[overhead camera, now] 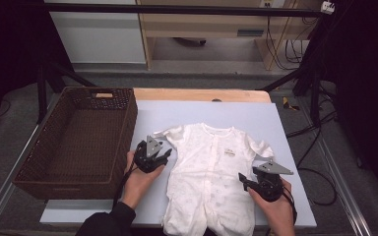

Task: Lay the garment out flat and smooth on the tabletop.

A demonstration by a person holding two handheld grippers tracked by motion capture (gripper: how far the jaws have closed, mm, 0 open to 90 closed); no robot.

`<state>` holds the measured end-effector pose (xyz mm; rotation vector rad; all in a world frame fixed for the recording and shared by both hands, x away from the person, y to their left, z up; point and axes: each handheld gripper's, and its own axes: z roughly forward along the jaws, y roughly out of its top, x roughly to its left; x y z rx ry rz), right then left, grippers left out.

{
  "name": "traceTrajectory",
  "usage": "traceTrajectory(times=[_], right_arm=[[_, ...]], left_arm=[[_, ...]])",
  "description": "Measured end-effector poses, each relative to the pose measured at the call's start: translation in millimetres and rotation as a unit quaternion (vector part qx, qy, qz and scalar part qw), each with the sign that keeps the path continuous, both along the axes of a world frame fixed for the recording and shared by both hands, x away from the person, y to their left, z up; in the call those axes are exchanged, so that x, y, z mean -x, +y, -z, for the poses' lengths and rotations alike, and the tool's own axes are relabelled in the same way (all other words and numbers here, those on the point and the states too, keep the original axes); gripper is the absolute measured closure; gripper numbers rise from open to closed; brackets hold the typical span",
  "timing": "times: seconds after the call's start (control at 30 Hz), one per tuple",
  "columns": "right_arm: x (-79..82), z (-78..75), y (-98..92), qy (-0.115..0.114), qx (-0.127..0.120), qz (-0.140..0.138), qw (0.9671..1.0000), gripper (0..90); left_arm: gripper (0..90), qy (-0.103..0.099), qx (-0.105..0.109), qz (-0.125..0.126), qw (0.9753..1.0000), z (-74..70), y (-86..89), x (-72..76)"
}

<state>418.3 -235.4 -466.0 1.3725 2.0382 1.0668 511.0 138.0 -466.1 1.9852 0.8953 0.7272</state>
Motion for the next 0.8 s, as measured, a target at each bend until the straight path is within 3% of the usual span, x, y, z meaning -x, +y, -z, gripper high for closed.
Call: traceTrajectory(times=[0.07, 0.23, 0.47, 0.63, 0.8], right_arm=[[2.9, -0.9, 2.1, -0.005, -0.006, -0.007, 0.9999, 38.2], [7.0, -0.5, 5.9, -0.011, -0.009, -0.02, 0.9997, 37.5], [8.3, 2.5, 4.0, -0.004, -0.015, -0.019, 0.9997, 37.5], [8.4, 2.8, 2.4, -0.005, -0.015, -0.018, 0.9997, 37.7], [8.2, 3.4, 1.4, -0.004, -0.016, -0.016, 0.9997, 37.9]], left_arm=[[53.6, -0.003, 0.001, -0.011, 0.9999, -0.6, 2.1, -16.1], [51.3, 0.009, -0.022, -0.017, 0.9996, 5.5, 0.9, -46.0], [52.0, 0.02, -0.046, -0.015, 0.9986, 13.6, 2.0, -64.3], [81.9, 0.029, -0.053, -0.007, 0.9981, 12.7, 1.8, -65.2], [87.4, 0.029, -0.032, -0.018, 0.9989, 2.9, 2.5, -59.3]])
